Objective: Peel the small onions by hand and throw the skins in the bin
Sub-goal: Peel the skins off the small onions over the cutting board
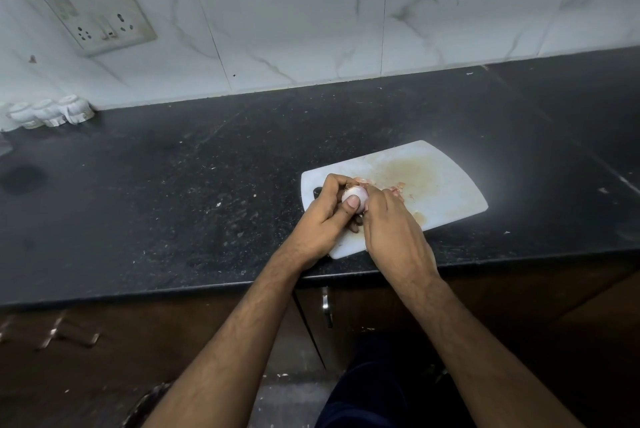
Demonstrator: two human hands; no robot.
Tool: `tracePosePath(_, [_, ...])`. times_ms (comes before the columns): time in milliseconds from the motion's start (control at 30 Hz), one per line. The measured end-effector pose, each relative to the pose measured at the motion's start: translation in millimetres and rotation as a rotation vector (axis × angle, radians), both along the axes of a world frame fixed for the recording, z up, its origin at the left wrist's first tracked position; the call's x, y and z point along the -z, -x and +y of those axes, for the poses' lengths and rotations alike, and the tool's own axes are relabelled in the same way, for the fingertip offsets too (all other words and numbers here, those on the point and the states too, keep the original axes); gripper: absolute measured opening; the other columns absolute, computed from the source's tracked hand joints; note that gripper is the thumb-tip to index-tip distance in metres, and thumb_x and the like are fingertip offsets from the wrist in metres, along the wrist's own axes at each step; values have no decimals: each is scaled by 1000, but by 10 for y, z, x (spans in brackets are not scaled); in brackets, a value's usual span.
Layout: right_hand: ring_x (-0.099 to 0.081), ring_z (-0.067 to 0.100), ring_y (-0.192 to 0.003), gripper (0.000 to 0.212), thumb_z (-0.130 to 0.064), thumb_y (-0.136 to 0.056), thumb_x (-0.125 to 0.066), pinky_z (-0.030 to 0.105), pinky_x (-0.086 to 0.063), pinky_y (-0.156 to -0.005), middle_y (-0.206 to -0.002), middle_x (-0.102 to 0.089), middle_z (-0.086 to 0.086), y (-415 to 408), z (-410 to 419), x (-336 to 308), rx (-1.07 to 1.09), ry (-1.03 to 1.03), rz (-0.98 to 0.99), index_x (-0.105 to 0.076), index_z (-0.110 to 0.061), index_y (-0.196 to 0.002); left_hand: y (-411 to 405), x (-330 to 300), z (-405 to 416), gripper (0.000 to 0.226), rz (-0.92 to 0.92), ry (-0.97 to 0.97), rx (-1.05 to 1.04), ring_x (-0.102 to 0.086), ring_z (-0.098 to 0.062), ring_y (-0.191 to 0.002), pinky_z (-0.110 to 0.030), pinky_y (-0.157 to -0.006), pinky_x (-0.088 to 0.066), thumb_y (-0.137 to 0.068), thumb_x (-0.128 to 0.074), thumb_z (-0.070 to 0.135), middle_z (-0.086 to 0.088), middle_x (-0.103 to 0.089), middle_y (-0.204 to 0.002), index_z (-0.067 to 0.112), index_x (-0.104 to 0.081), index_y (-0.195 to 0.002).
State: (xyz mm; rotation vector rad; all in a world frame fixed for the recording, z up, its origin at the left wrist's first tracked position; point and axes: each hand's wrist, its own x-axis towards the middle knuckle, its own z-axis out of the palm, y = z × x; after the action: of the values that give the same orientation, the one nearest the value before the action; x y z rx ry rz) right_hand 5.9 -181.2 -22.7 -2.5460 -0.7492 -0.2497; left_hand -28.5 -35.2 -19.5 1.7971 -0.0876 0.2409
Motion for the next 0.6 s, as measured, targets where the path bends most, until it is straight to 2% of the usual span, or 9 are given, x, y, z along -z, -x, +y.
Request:
tracePosePath(200, [-56,19,-102,40,-21,-104,-31,32,-48,-83,-120,-59,9,-25,4,-9,15,-42,46,-47,-7,-139,0,-5,14,25,35,35,42,-66,-14,-84,-33,-81,-55,-105,-52,27,4,-69,-98,11,-48,-124])
tracePosePath(400, [-52,12,-97,33,-21,-107,-31,27,-45,-80,-115,-57,3,-70,13,-32,39,-62,106,-50,-10,-132,-30,-40,68,17,64,12,98,-65,-9,-80,-28,-81,-56,-109,-48,14,2,-67,-100,7,-45,-124])
tracePosePath(500, [-52,12,-94,28,-22,-107,-33,27,-43,-76,-110,-56,0,-80,17,-35,50,-69,109,-50,-12,-127,-39,-46,69,16,75,17,118,-64,-11,-83,-29,-82,-56,-109,-49,16,1,-67,-101,9,-45,-123])
tracePosePath(600, [-54,12,-86,21,-23,-107,-35,32,-47,-71,-101,-58,-1,-107,4,-69,54,-150,166,-52,-15,-116,-50,-36,73,21,85,33,131,-63,-13,-84,-30,-80,-55,-109,-49,21,-2,-67,-101,8,-45,-125])
